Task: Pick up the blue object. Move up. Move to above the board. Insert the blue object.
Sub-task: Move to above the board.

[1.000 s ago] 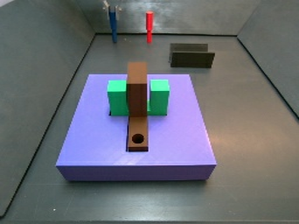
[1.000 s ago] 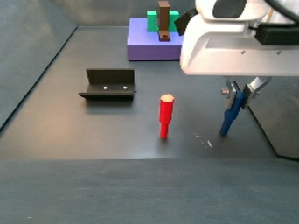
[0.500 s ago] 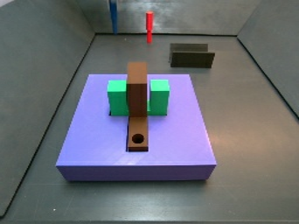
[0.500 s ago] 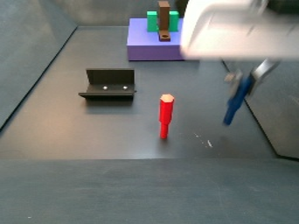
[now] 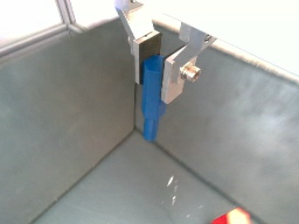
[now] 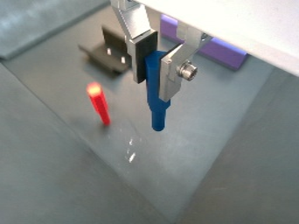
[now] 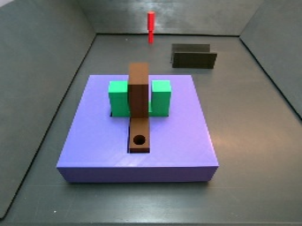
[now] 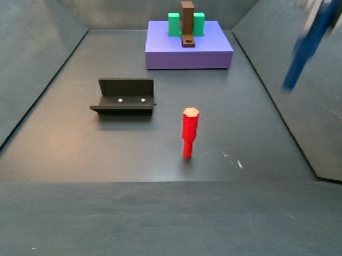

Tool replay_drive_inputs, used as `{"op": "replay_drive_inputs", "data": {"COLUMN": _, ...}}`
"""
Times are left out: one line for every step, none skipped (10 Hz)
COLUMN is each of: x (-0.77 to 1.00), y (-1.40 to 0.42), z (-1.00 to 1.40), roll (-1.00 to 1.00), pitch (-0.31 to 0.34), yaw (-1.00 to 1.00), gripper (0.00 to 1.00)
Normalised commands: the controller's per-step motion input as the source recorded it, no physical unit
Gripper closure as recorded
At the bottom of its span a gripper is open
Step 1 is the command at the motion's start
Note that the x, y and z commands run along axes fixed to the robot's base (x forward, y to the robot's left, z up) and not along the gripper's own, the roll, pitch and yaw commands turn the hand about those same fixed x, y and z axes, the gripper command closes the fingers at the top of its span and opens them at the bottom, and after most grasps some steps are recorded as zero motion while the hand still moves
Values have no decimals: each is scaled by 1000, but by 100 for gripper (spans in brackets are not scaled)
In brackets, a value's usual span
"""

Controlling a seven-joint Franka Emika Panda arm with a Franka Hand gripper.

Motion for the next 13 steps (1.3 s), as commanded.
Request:
{"op": "replay_drive_inputs", "data": {"x": 41, "y": 8, "z": 905, "roll": -6, "pitch": 57, "yaw": 5, "gripper": 100}}
{"op": "replay_drive_inputs", "data": {"x": 54, "y": 16, "z": 500, "roll": -15, "pitch": 84, "yaw": -2, "gripper": 100}}
{"op": "replay_drive_inputs", "data": {"x": 43, "y": 4, "z": 297, "roll": -10, "pitch": 69, "yaw": -3, "gripper": 100}}
{"op": "replay_drive_inputs", "data": {"x": 30, "y": 0, "z": 218, "roll": -9, "pitch": 54, "yaw": 0, "gripper": 100}}
{"op": "replay_drive_inputs", "data": {"x": 393, "y": -1400, "z": 142, "roll": -125, "pitch": 161, "yaw": 149, "gripper": 100}}
{"op": "replay_drive_inputs", "data": {"x": 391, "y": -1400, "z": 132, "roll": -75, "pitch": 160, "yaw": 135, "gripper": 100}}
{"op": "replay_drive_inputs", "data": {"x": 393, "y": -1400, "z": 133, "roll": -14, "pitch": 138, "yaw": 105, "gripper": 100}}
{"op": "replay_drive_inputs", "data": {"x": 400, "y": -1400, "z": 139, "roll": -68, "pitch": 80, "yaw": 37, "gripper": 100}}
{"op": "replay_drive_inputs", "data": {"x": 403, "y": -1400, "z": 138, "roll": -59, "pitch": 80, "yaw": 28, "gripper": 100}}
{"op": "replay_drive_inputs", "data": {"x": 416, "y": -1400, "z": 142, "roll": -11, "pitch": 111, "yaw": 14, "gripper": 100}}
{"op": "replay_drive_inputs", "data": {"x": 426, "y": -1400, "z": 144, "roll": -28, "pitch": 123, "yaw": 15, "gripper": 100}}
{"op": "replay_drive_inputs", "data": {"x": 443, "y": -1400, "z": 147, "roll": -6, "pitch": 150, "yaw": 12, "gripper": 100}}
{"op": "replay_drive_inputs", "data": {"x": 453, "y": -1400, "z": 151, "roll": -16, "pitch": 147, "yaw": 10, "gripper": 100}}
